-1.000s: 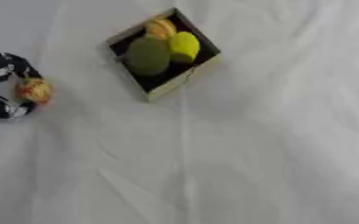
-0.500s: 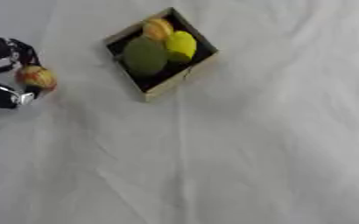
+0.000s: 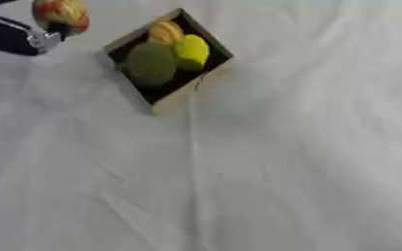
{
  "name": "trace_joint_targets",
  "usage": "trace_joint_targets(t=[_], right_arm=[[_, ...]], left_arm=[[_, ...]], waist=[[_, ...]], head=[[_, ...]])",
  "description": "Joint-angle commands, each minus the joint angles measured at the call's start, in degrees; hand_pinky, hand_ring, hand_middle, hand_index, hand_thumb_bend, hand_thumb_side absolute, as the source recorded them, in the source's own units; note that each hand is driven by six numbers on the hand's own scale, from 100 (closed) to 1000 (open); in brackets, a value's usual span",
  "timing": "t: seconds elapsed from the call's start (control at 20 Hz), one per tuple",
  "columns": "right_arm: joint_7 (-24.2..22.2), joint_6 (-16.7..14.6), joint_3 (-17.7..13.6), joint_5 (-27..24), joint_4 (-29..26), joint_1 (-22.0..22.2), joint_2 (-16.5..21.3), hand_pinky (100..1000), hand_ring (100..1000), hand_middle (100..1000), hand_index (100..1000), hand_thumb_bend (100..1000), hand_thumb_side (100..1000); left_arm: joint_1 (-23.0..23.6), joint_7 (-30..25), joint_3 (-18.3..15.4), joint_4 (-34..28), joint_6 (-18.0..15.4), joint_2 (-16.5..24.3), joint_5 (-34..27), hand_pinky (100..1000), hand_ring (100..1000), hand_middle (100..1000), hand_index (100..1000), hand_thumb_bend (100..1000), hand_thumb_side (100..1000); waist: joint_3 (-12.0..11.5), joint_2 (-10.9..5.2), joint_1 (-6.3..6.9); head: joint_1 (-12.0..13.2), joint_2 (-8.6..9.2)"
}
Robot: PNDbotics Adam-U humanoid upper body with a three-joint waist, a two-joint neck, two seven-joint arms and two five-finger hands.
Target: Pick up objects on the table and place them in the box.
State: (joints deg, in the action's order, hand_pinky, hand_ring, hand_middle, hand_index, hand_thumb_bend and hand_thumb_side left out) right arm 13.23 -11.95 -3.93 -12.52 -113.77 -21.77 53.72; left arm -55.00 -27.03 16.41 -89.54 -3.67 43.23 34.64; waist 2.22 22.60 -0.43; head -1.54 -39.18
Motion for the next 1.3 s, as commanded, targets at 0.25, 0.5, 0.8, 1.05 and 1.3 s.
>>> trace_joint_targets(t=[0.25,0.5,0.8,1.05,1.3], right_arm=[[-0.87,0.32,-0.06,-0.62,-0.83,-1.79,0.76,989,924,665,796,100,444],[-1.11,0.51,-0.16,-1.0,-0.83,-2.02,0.29,990,925,664,796,100,447],[-1.63,0.56,-0.14,-1.51,-0.83,-2.44,-0.15,990,925,664,796,100,448],[-1.74,0.47,-0.17,-1.75,-0.83,-2.4,-0.26,991,925,663,796,100,448],[-1.66,0.81,-0.38,-1.69,-0.83,-1.88,-0.44,991,925,662,795,100,447]], left_arm=[[-4.97,1.04,0.86,7.5,-1.51,-6.18,-0.19,690,644,603,643,100,246],[-5.22,2.12,1.24,13.97,-2.55,-8.74,2.6,692,652,610,663,100,244],[-5.37,4.35,0.56,20.53,-3.39,-11.35,6.78,702,667,623,687,100,238],[-5.17,4.95,0.5,23.19,-4.84,-12.43,8.86,773,762,742,875,100,207],[-4.76,1.98,-0.16,19.89,-8.35,-12.2,6.66,836,828,830,1000,108,202]], waist=[[1.55,-0.4,1.21],[2.36,-0.16,1.37],[2.95,-0.26,1.29],[3.13,-0.4,1.21],[2.94,-0.57,1.18]], head=[[1.07,1.75],[1.41,2.11],[1.74,2.19],[1.94,2.13],[1.62,1.89]])
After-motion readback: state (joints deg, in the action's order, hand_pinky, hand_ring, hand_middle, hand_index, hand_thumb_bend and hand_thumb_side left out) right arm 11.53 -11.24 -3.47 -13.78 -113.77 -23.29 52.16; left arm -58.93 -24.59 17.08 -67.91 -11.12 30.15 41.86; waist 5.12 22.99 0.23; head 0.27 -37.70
